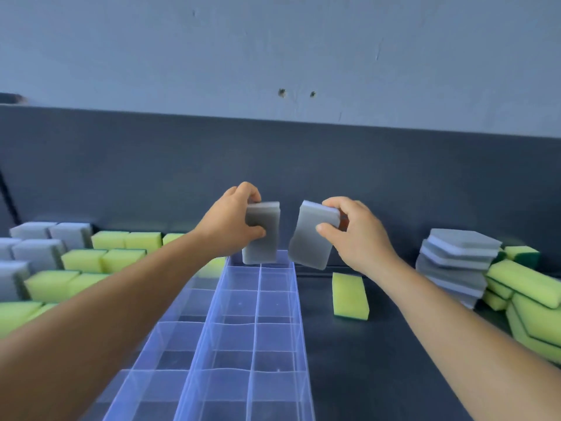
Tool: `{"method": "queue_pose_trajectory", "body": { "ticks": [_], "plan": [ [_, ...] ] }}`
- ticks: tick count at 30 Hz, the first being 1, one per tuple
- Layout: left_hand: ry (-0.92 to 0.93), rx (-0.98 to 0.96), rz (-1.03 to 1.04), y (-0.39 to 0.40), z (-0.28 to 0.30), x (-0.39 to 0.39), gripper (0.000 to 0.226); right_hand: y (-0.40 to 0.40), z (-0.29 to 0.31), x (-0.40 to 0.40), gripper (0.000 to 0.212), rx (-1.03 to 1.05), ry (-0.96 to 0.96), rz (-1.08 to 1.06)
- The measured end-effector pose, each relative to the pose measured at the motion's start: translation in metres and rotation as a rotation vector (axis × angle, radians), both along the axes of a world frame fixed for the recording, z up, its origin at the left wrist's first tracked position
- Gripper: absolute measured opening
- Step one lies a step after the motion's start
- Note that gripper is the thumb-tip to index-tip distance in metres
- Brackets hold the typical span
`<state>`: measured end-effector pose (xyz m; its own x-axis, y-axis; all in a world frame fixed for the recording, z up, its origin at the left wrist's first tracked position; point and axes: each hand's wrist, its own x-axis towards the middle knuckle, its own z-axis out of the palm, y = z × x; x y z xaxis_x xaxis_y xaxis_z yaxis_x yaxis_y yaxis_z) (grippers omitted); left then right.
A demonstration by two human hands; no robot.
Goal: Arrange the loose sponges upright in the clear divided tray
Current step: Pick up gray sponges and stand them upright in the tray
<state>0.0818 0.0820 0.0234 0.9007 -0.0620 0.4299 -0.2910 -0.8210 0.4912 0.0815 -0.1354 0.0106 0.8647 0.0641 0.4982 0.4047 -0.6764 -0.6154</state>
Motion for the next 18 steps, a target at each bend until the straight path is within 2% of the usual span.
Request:
{"method": "queue_pose_trajectory", "body": {
  "ticks": [4,12,18],
  "plan": [
    [0.041,0.095,0.040,0.030,-0.004,0.008,0.051,0.029,-0.003,0.018,0.030,-0.021,-0.004,-0.005],
    [0.094,0.048,0.021,0.045,-0.023,0.034,0.047,0.055,-0.021,0.049,0.033,-0.124,0.051,-0.001],
    [0.098,0.169,0.011,0.043,-0.033,0.048,0.046,0.059,-0.029,0.061,0.030,-0.198,0.072,-0.026]
  ]
}}
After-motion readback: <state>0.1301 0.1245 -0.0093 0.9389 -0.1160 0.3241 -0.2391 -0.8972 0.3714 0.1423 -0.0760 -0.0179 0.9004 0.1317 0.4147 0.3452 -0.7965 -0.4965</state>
